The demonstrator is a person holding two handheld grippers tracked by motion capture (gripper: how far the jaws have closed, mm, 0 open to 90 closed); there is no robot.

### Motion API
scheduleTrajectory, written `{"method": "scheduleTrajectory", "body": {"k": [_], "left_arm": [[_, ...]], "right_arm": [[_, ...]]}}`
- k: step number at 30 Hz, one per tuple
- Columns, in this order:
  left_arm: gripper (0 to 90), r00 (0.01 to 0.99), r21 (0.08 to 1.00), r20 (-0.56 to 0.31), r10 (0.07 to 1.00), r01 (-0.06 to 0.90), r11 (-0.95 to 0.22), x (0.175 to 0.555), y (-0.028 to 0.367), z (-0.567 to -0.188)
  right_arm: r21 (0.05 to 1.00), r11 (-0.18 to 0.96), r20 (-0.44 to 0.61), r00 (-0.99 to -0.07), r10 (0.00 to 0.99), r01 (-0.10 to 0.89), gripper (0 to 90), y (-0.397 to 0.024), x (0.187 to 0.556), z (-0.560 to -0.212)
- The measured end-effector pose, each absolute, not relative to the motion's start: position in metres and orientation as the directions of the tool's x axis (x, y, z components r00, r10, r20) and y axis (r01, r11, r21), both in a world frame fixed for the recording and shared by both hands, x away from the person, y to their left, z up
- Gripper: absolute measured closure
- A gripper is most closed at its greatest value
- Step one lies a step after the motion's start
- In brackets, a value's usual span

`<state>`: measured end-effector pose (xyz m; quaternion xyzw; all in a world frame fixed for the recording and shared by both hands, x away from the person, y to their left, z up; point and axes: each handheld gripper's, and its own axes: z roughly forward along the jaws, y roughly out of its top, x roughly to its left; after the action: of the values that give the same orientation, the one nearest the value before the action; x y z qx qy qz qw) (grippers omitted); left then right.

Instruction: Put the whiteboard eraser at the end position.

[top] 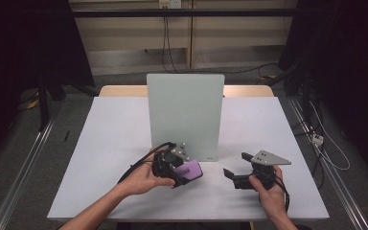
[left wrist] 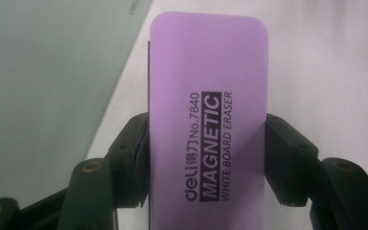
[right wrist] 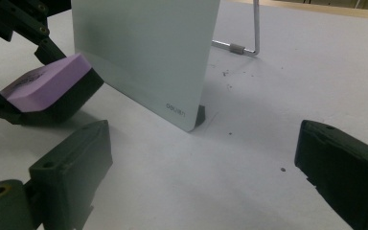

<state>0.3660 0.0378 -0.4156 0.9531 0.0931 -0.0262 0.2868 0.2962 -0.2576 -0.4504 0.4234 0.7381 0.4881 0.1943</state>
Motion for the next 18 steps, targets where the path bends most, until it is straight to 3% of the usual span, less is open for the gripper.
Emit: {"method": "scheduleTrajectory", "body": {"k": [18], "left_arm": [[40.8,0.981,0.519,-0.098,0.171,0.196,-0.832,0.365,0.028,-0.429]], "right_arm": [[0.886,0.163,0.128,-0.568,0.813,0.434,5.6,-0.258,0.295,-0.45]]}}
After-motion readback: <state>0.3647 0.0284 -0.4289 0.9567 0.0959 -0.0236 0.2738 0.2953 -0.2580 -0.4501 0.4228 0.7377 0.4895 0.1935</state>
